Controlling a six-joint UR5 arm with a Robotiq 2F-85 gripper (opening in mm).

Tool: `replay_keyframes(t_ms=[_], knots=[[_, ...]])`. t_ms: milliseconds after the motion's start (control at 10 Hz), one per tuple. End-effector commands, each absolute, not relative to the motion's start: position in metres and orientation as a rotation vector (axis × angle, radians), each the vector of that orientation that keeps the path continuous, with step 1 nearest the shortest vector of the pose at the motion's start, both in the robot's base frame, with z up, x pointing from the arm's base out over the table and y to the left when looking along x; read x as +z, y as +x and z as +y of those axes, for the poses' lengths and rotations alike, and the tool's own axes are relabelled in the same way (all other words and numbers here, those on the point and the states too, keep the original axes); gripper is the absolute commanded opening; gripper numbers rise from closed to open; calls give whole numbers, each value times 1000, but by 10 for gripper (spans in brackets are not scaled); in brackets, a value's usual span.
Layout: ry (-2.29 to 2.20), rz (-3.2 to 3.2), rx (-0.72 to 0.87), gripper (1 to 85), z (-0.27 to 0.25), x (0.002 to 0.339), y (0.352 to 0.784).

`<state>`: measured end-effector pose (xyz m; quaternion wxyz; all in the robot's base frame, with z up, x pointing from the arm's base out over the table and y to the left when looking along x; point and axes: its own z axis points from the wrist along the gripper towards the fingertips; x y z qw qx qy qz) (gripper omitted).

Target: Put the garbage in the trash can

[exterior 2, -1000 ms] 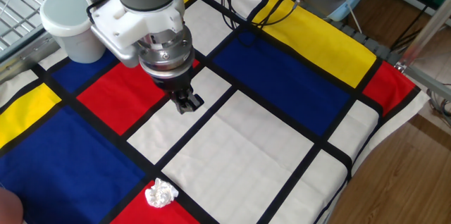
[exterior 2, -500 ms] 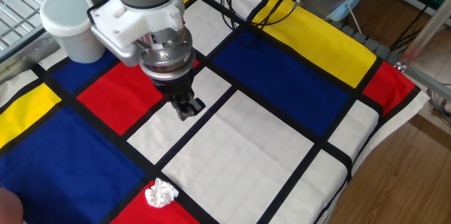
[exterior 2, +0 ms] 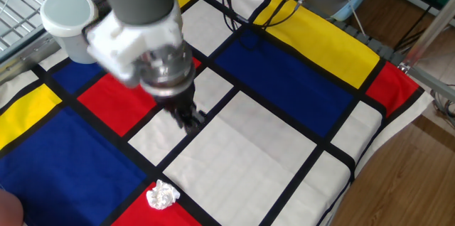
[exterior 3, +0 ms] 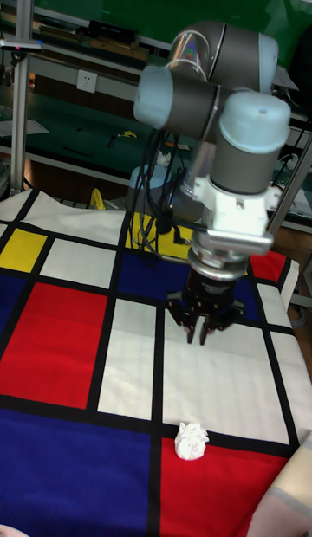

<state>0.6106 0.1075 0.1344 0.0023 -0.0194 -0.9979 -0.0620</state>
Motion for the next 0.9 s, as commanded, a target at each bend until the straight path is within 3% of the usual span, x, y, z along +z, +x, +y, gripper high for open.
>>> replay_keyframes(t_ms=[0,600,800], knots=[[-17,-3121,-186,243,136,122,651],[90,-3158,-168,257,126,98,707],[133,-3155,-151,327,122,91,708]])
